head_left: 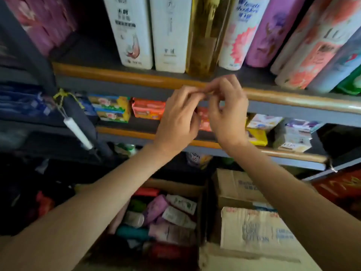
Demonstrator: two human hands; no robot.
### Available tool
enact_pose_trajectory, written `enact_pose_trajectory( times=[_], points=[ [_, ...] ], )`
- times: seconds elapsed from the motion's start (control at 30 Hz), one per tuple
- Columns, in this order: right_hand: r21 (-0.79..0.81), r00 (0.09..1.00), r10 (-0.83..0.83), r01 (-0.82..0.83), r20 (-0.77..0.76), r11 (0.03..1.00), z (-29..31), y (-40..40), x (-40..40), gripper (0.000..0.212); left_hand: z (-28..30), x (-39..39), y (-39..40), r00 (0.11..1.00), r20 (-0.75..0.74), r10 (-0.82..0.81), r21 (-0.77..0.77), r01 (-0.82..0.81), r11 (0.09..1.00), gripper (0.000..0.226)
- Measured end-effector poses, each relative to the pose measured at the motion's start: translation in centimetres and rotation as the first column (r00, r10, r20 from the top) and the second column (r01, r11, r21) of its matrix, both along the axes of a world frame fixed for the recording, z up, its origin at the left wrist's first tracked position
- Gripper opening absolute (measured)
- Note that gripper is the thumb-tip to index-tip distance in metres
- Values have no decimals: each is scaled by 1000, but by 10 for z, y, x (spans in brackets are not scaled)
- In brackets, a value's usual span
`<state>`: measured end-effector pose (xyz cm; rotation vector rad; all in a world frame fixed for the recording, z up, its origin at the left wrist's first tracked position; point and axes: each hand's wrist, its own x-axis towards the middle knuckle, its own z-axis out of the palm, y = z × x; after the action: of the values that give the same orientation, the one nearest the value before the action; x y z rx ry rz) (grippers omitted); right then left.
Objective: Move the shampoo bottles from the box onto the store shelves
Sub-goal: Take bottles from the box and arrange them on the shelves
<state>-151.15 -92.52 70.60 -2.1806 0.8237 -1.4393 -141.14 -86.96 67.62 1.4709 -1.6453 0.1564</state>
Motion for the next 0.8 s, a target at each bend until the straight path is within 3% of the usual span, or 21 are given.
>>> enact_pose_trajectory(
  times=[0.13, 0.2, 0.23, 0.3, 0.37, 0.43, 0.5, 0.6, 0.67, 0.7, 0.8],
  points=[
    [171, 949, 193, -153, -250, 973, -99, 47, 13, 20, -99, 42, 80, 992, 68, 103, 275, -118, 954, 30],
    [360, 858, 307, -156, -412, 920, -159, 65, 22, 25, -151, 65, 121, 975, 105, 196, 480, -222, 849, 30],
    [457, 772, 374, -123, -514, 881, -187, 72, 27, 24, -175, 75, 139, 963, 125, 238, 575, -266, 774, 26],
    [599, 483, 527, -6, -699, 801, -241, 89, 38, 23, -215, 89, 166, 950, 145, 275, 707, -294, 643, 23],
    [659, 268, 614, 124, -742, 742, -290, 107, 48, 30, -245, 99, 184, 946, 181, 267, 789, -302, 535, 25],
    [713, 176, 691, 167, -701, 681, -327, 119, 56, 33, -270, 106, 191, 943, 231, 241, 831, -320, 456, 31],
    [731, 50, 730, 107, -681, 674, -366, 127, 64, 34, -294, 110, 194, 935, 315, 161, 841, -354, 408, 29],
    [639, -188, 626, -9, -757, 769, -416, 135, 89, 37, -337, 112, 194, 947, 298, 123, 875, -322, 362, 32],
    [493, -419, 382, -199, -824, 847, -438, 139, 105, 53, -358, 112, 195, 961, 177, 214, 930, -235, 284, 38],
    [427, -474, 264, -277, -840, 861, -449, 138, 108, 58, -366, 113, 196, 960, 134, 246, 941, -201, 272, 40],
    [302, -513, 82, -362, -854, 882, -485, 136, 106, 62, -381, 120, 203, 957, 28, 289, 953, -113, 280, 38]
  ],
)
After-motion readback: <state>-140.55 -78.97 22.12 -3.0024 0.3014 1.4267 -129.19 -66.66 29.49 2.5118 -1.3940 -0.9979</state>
